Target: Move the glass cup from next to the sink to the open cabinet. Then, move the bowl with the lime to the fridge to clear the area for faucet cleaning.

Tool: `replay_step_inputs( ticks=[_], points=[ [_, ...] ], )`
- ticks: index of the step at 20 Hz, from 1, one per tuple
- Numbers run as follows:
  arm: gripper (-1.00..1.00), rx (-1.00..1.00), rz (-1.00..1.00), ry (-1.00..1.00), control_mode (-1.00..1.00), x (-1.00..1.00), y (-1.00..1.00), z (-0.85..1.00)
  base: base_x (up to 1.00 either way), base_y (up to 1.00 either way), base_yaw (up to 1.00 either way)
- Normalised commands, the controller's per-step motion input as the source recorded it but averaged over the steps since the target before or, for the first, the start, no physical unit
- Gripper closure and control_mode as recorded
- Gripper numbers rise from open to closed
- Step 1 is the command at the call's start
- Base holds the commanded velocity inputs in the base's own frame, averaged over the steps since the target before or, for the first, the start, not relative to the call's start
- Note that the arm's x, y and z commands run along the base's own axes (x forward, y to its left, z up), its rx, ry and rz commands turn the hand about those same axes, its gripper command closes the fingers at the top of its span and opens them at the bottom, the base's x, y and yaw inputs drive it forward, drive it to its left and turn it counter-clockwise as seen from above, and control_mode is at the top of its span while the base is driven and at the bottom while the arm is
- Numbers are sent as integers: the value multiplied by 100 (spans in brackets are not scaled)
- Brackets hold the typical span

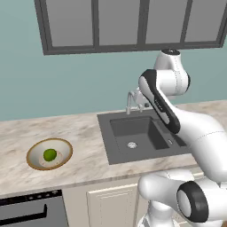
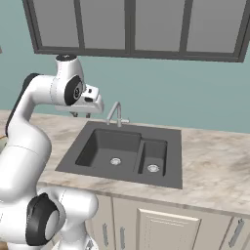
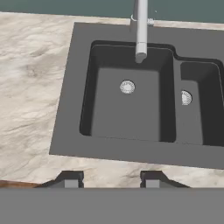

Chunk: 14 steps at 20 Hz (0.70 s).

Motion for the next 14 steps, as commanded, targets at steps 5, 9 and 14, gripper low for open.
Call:
replay_step_inputs(
  ticks=[5, 9, 14],
  points=[
    [-100, 0, 0, 0, -100, -26, 0, -1, 0, 0, 0],
    [-100, 0, 0, 1, -100, -63, -10, -12, 0, 0, 0],
    [-100, 0, 0, 0, 100, -17, -13, -4, -25, -78, -8]
  ],
)
